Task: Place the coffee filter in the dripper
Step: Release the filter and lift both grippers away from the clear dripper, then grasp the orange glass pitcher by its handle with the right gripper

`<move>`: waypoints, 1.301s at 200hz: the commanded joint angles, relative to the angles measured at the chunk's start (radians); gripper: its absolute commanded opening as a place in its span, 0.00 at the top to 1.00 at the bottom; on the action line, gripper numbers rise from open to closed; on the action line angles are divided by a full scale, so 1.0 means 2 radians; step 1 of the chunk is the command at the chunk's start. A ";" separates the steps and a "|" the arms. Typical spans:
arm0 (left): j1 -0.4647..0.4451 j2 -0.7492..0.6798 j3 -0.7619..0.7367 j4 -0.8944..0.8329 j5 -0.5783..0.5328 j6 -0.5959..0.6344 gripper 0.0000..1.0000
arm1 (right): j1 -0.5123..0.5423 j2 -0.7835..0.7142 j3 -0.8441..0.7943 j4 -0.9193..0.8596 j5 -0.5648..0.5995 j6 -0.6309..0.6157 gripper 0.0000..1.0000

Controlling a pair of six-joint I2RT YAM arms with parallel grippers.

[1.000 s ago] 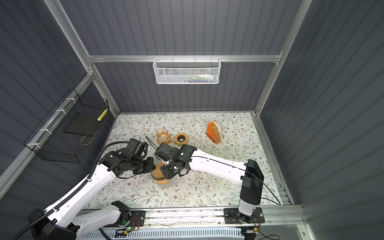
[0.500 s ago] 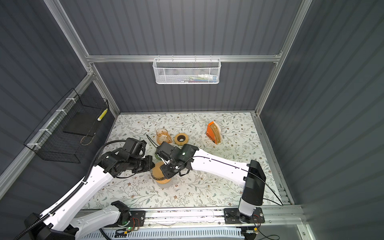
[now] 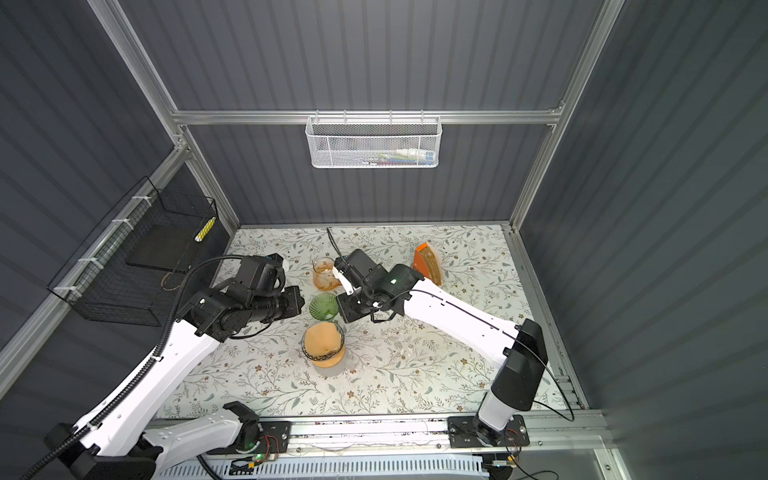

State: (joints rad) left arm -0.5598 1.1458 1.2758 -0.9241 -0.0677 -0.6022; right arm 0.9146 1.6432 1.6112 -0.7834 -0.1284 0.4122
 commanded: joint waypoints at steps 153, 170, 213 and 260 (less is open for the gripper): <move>0.192 0.144 0.012 0.206 0.179 -0.012 0.82 | -0.147 0.160 0.086 0.132 -0.074 -0.108 0.72; 0.202 0.143 0.009 0.210 0.191 -0.016 0.80 | -0.149 0.181 0.098 0.138 -0.076 -0.115 0.70; 0.229 0.122 -0.016 0.219 0.219 -0.024 0.77 | -0.150 0.246 0.135 0.159 -0.117 -0.116 0.63; 0.251 0.124 -0.010 0.193 0.233 -0.016 0.74 | -0.142 0.293 0.152 0.183 -0.121 -0.125 0.59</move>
State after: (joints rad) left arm -0.0734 1.4101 1.2449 -0.5007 0.3573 -0.6407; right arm 0.6201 2.2017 1.8812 -0.4557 -0.3428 0.1890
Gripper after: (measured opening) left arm 0.255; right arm 0.403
